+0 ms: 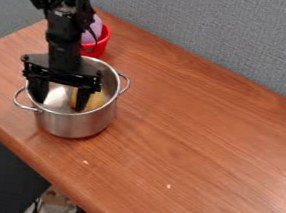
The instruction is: Remove the yellow object from the metal pot
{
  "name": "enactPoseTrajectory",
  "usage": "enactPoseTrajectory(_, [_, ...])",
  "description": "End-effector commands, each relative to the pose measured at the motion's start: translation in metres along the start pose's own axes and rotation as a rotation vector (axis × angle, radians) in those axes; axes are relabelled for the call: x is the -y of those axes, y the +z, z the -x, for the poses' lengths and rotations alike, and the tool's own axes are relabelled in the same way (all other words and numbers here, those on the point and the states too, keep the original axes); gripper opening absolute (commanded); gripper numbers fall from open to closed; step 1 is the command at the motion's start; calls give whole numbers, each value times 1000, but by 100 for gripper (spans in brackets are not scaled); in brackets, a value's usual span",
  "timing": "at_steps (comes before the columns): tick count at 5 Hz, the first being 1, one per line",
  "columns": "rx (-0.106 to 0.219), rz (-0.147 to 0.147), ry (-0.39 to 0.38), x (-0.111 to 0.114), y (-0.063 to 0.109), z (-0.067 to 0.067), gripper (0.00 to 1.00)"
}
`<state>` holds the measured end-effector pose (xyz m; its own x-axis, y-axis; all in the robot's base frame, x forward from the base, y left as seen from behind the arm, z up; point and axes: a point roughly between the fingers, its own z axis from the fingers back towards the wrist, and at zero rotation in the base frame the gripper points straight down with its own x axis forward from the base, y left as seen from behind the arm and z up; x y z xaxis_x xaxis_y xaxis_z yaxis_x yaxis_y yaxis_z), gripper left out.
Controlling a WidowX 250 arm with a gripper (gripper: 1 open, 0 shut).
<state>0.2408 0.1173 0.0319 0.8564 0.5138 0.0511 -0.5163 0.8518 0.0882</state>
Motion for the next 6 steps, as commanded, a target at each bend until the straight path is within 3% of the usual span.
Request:
enactPoseTrajectory(1, [34, -7, -12, 1, 5, -10, 100])
enactPoseTrajectory(6, [12, -15, 6, -2, -9, -15, 100])
